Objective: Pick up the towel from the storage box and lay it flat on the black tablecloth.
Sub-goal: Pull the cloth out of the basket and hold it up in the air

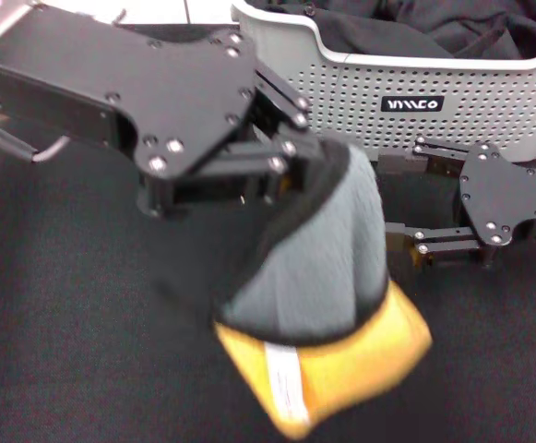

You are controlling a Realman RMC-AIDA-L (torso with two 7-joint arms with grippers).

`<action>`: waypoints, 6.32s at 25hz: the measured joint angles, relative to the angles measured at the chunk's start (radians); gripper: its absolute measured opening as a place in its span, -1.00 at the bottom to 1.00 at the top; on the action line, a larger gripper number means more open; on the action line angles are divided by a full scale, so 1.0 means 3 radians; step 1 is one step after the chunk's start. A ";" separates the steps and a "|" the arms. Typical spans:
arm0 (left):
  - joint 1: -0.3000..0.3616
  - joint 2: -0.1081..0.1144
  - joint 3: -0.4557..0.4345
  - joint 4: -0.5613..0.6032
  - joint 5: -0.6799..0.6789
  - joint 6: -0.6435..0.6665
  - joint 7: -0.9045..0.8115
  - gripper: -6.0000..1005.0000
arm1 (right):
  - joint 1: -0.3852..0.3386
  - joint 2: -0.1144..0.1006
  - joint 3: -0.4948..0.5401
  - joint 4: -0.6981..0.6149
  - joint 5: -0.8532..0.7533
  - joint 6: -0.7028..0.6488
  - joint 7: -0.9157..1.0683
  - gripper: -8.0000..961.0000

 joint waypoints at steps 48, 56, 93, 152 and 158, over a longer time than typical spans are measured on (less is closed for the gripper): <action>-0.0159 -0.0077 -0.0710 0.0209 0.0556 -0.0211 0.0719 -0.96 | -0.0056 -0.0123 -0.0443 -0.0429 -0.0382 0.0301 0.0143 0.77; -0.0141 -0.0067 -0.0708 0.0205 0.0589 -0.0201 0.0726 -0.96 | -0.0156 -0.0196 -0.0140 -0.0522 -0.0359 0.0307 0.0203 0.64; -0.0119 -0.0056 -0.0712 0.0178 0.0640 -0.0207 0.0779 -0.96 | -0.0491 -0.0297 -0.0068 -0.0866 -0.0404 0.0306 0.0265 -0.30; 0.0006 -0.0062 -0.0480 0.0205 0.0344 -0.0008 0.0826 -0.96 | -0.0194 -0.0124 0.0251 -0.0378 -0.0668 0.0246 0.0163 -0.01; 0.0005 -0.0077 -0.0472 0.0205 0.0343 -0.0008 0.0826 -0.96 | -0.0182 -0.0066 0.0205 -0.0377 -0.0762 0.0246 0.0161 -0.05</action>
